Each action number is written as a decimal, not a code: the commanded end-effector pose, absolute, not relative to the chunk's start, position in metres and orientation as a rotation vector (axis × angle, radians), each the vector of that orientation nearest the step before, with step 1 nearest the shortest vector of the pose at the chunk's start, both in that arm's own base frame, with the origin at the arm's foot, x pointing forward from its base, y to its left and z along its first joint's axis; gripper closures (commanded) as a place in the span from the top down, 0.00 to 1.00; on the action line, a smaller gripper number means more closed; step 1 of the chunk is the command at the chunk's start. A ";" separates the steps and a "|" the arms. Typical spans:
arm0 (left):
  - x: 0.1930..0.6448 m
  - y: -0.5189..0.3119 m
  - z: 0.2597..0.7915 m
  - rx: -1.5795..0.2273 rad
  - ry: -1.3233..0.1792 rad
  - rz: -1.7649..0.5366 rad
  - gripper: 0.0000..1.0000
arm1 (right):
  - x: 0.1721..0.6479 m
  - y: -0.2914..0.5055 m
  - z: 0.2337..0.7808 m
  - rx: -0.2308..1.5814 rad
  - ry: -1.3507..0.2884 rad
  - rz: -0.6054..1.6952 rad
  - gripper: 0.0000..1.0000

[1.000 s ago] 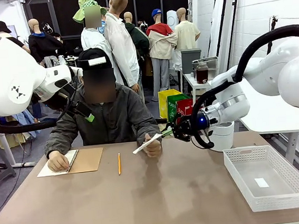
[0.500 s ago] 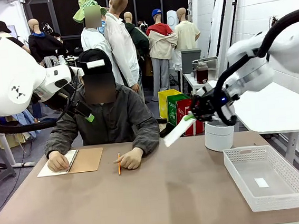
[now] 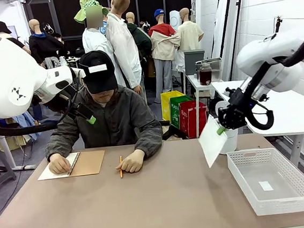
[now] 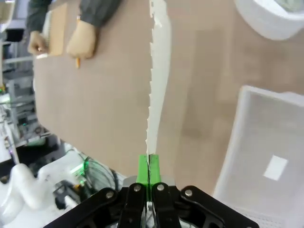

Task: Sort the paper based on its condition.
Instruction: If a person hands you a paper, place it in the Organizing basket , and if it's crumpled, put it in the Trash can.

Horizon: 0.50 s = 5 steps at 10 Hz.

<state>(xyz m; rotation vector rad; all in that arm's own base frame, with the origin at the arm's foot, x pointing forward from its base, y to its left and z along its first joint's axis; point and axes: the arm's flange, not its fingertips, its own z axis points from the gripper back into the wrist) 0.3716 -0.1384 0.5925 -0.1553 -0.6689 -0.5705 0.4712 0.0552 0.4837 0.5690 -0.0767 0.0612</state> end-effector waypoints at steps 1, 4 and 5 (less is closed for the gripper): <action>0.372 -0.137 0.594 -0.158 -0.671 -0.569 1.00 | 0.462 0.057 0.484 0.579 -0.061 -0.049 0.00; 0.372 -0.137 0.594 -0.158 -0.671 -0.569 1.00 | 0.471 0.055 0.484 0.569 -0.077 0.061 0.00; 0.372 -0.137 0.594 -0.158 -0.671 -0.569 1.00 | 0.471 0.055 0.484 0.569 -0.077 0.061 0.00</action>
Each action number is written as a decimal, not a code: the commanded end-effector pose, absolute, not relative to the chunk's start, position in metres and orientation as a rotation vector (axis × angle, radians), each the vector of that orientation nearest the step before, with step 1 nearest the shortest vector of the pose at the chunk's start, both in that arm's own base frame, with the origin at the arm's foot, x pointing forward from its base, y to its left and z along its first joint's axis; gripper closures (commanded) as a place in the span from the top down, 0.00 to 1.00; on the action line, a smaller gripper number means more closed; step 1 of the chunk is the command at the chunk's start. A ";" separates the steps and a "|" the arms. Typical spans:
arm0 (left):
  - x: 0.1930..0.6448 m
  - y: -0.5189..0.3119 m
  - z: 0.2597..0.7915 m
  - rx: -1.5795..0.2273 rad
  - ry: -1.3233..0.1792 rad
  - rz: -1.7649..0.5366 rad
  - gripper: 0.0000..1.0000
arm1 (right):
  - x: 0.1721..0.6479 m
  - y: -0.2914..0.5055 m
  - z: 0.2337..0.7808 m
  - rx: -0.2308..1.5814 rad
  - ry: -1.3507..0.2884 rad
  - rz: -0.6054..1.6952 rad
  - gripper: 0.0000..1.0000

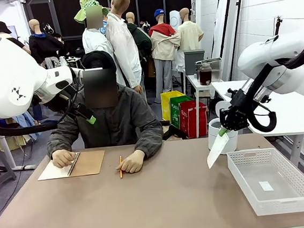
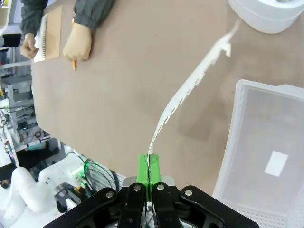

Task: Sort the paper based on its condition.
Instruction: If a person hands you a paper, place it in the Organizing basket , and if it's crumpled, put it in the Trash can.

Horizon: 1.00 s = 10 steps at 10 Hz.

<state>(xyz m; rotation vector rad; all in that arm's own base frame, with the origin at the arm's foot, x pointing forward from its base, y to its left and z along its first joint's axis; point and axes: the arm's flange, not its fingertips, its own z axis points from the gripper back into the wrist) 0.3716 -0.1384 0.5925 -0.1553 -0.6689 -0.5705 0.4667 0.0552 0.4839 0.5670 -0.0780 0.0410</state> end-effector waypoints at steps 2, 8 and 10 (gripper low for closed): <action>0.372 -0.137 0.594 -0.158 -0.671 -0.569 1.00 | 0.462 0.052 0.482 0.511 -0.056 0.069 0.00; 0.372 -0.137 0.594 -0.158 -0.671 -0.569 1.00 | 0.400 -0.010 0.476 0.389 -0.107 0.101 0.00; 0.372 -0.137 0.594 -0.158 -0.671 -0.569 1.00 | 0.394 -0.023 0.465 0.363 -0.111 0.093 0.00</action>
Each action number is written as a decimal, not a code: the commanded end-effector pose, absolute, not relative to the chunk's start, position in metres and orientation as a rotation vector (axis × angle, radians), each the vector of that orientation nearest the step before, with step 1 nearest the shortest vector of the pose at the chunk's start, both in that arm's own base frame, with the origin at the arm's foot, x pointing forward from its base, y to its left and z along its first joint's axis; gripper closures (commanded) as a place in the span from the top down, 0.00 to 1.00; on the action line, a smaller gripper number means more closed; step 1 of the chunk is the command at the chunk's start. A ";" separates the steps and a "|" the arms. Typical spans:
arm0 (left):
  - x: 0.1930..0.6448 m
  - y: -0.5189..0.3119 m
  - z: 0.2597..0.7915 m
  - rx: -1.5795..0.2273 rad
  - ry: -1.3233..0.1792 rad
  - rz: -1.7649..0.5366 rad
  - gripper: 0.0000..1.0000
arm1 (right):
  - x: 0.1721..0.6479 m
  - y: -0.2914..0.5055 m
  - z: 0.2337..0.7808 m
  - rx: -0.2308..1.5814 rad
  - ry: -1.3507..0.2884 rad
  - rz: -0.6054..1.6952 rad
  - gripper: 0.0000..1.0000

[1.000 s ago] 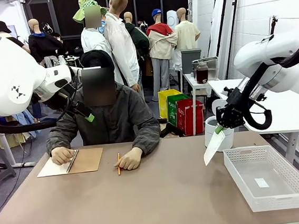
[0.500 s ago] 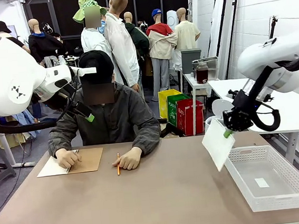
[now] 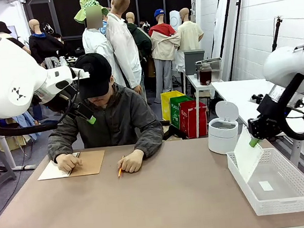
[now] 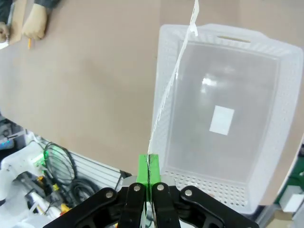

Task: Sort the paper based on its condition.
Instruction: If a person hands you a paper, place it in the Organizing basket , and if it's crumpled, put it in the Trash can.

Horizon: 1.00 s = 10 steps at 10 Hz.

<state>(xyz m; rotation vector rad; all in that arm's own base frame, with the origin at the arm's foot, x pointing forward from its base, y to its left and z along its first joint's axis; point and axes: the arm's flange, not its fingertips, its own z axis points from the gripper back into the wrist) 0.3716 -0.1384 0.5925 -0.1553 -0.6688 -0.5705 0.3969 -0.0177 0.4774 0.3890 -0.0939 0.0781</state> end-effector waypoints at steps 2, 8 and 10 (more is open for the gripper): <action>0.372 -0.137 0.594 -0.158 -0.671 -0.569 1.00 | 0.403 -0.033 0.448 0.343 -0.082 0.145 0.00; 0.372 -0.137 0.594 -0.158 -0.671 -0.569 1.00 | 0.419 -0.025 0.417 0.325 0.039 0.169 0.00; 0.372 -0.137 0.594 -0.158 -0.671 -0.569 1.00 | 0.416 -0.027 0.404 0.300 0.067 0.130 0.00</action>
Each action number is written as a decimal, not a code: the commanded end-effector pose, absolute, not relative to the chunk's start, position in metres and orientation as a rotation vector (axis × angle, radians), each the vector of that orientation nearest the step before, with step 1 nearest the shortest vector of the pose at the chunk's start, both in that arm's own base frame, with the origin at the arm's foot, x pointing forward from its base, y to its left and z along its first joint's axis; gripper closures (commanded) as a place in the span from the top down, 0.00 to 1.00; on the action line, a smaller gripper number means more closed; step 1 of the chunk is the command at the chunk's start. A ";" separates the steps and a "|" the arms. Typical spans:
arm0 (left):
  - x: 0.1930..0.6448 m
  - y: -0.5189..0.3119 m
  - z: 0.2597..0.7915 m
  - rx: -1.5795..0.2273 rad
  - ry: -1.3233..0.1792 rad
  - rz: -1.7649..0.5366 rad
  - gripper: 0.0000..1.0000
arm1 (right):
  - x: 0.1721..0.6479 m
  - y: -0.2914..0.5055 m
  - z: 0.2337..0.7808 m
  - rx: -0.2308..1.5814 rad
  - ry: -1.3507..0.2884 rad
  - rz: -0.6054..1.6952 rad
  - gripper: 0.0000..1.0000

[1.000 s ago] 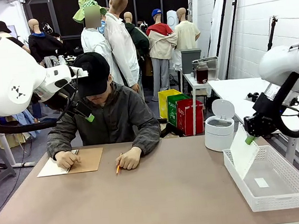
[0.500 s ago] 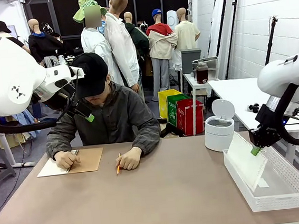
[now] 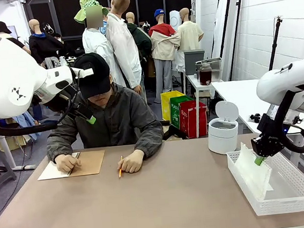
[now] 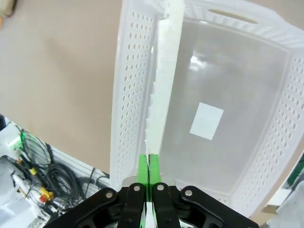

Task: Sort the paper based on its condition.
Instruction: If a person hands you a paper, place it in the Organizing basket , and if it's crumpled, put it in the Trash can.

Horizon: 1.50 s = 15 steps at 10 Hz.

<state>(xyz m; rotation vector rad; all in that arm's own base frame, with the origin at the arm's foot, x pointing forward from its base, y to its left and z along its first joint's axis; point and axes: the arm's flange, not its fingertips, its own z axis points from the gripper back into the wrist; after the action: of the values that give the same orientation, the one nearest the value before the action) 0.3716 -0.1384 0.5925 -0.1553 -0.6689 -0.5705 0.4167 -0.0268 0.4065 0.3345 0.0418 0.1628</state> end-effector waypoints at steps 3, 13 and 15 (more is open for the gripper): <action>0.372 -0.137 0.594 -0.158 -0.671 -0.569 1.00 | 0.416 -0.027 0.388 0.263 0.075 0.071 0.00; 0.372 -0.137 0.594 -0.158 -0.671 -0.569 1.00 | 0.424 -0.031 0.392 0.060 0.196 -0.276 1.00; 0.372 -0.137 0.594 -0.158 -0.671 -0.569 1.00 | 0.421 -0.030 0.410 0.028 0.184 -0.302 1.00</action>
<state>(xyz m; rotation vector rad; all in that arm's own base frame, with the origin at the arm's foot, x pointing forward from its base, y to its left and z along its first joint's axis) 0.3716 -0.1384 0.5924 -0.1553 -0.6688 -0.5705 0.4230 -0.0326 0.3988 0.0722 0.1755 -0.2821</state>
